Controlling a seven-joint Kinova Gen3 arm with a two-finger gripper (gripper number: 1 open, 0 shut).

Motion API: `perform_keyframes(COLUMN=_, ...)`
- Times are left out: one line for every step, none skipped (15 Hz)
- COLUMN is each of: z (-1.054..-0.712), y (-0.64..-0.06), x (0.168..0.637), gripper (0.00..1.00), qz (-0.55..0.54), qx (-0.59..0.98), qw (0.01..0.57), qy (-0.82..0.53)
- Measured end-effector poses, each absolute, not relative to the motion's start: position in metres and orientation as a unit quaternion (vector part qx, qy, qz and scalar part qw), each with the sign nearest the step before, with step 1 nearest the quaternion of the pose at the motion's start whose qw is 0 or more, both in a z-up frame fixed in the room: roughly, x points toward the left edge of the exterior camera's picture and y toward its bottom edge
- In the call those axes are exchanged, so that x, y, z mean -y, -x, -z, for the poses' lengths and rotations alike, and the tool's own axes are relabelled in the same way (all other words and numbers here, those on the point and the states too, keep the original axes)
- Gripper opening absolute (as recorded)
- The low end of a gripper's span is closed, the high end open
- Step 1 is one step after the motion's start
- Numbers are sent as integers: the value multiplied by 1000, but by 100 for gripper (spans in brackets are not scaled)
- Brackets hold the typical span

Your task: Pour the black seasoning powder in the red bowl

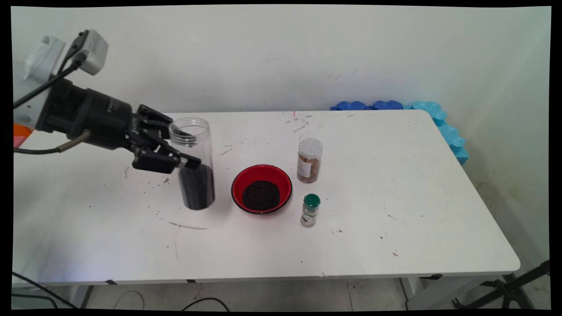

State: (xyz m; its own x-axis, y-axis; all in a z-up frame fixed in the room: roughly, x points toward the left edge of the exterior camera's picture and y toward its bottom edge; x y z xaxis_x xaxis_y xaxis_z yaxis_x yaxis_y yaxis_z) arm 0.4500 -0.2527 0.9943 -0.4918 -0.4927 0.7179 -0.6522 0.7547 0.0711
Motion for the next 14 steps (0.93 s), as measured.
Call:
perform_keyframes(z=-995, y=-446, x=253, gripper=0, qz=-102, qx=857, qw=379, qy=-335)
perform_keyframes(z=-995, y=-441, x=253, gripper=0, qz=-95, qx=857, qw=379, qy=-337)
perform_keyframes(z=-995, y=-435, x=253, gripper=0, qz=-87, qx=857, qw=378, qy=-340)
perform_keyframes(z=-994, y=-429, x=255, gripper=0, qz=-79, qx=857, qw=378, qy=-343)
perform_keyframes(z=-993, y=-424, x=256, gripper=0, qz=-74, qx=856, qw=377, qy=-345)
perform_keyframes(z=-993, y=-419, x=258, gripper=0, qz=-69, qx=856, qw=377, qy=-347)
perform_keyframes(z=-992, y=-415, x=259, gripper=0, qz=-66, qx=856, qw=376, qy=-349)
perform_keyframes(z=-991, y=-410, x=261, gripper=0, qz=-61, qx=856, qw=374, qy=-352)
perform_keyframes(z=-990, y=-406, x=263, gripper=0, qz=-56, qx=856, qw=371, qy=-357)
perform_keyframes(z=-989, y=-404, x=264, gripper=0, qz=-53, qx=856, qw=368, qy=-360)
perform_keyframes(z=-987, y=-400, x=267, gripper=0, qz=-45, qx=855, qw=363, qy=-368)
perform_keyframes(z=-986, y=-396, x=269, gripper=0, qz=-37, qx=853, qw=360, qy=-377)
perform_keyframes(z=-985, y=-394, x=270, gripper=0, qz=-29, qx=851, qw=357, qy=-385)
perform_keyframes(z=-984, y=-391, x=272, gripper=0, qz=-21, qx=849, qw=354, qy=-392)
